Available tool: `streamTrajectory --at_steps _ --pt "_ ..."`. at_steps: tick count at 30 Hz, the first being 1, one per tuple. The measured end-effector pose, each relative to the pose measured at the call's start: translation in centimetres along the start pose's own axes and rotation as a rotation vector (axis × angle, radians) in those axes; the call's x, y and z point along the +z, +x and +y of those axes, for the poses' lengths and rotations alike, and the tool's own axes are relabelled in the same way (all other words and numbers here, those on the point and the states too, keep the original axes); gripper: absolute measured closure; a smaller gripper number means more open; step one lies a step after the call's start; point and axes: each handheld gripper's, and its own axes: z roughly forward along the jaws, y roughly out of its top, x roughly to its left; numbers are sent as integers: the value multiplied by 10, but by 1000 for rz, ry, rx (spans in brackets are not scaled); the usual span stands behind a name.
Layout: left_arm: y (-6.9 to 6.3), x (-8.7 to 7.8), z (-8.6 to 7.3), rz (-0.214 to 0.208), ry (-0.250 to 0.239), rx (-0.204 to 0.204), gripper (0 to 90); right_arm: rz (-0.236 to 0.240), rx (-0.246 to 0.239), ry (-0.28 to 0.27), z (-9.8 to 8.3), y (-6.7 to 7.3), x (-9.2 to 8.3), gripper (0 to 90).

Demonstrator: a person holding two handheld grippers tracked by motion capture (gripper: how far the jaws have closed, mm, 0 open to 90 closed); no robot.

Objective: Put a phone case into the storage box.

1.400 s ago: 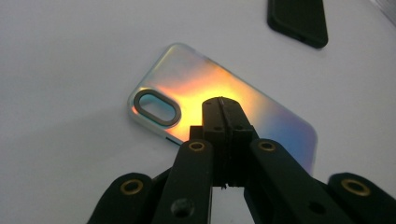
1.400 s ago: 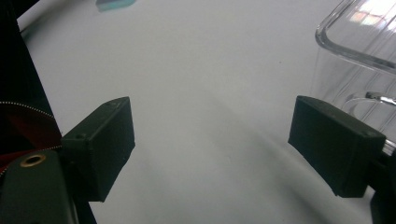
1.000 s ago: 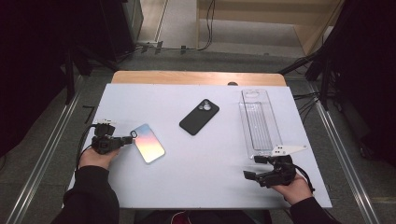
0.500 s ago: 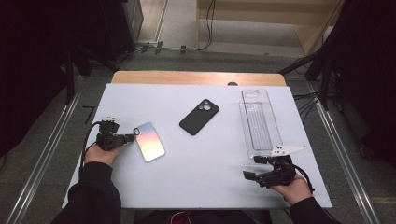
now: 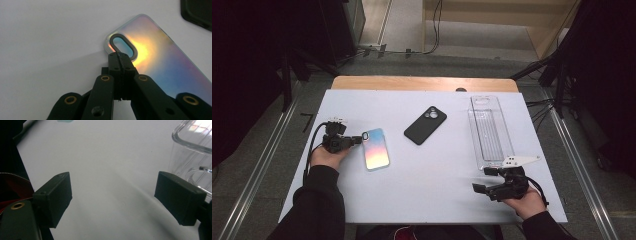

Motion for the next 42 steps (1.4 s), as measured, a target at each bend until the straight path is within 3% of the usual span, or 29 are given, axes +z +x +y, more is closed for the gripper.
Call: streamTrajectory --at_steps 6,17,25,29,30,32,37,40,42 --pt "-1 8 7 -25 -9 -3 900 -2 0 -1 -1 0 -1 126" --pt "-14 21 18 -57 6 62 900 -6 8 -5 -4 1 -4 126" --pt "-17 27 21 -90 6 52 900 -9 11 -7 -5 1 -5 126" --pt "-14 22 21 -65 4 38 900 -10 12 -10 -5 1 -6 126" --pt "-14 19 21 -75 -3 34 900 -10 12 -11 -5 1 -6 126" --pt "-13 12 22 -108 -22 18 863 -13 10 -14 -5 1 -6 126" --pt "-23 -4 20 -169 -44 47 741 -11 11 -14 -5 1 -6 126" --pt "-28 -10 18 -228 -30 43 593 -11 12 -12 -5 2 -6 126" --pt "-33 -18 14 -253 -43 72 465 -11 12 -13 -6 2 -7 126"
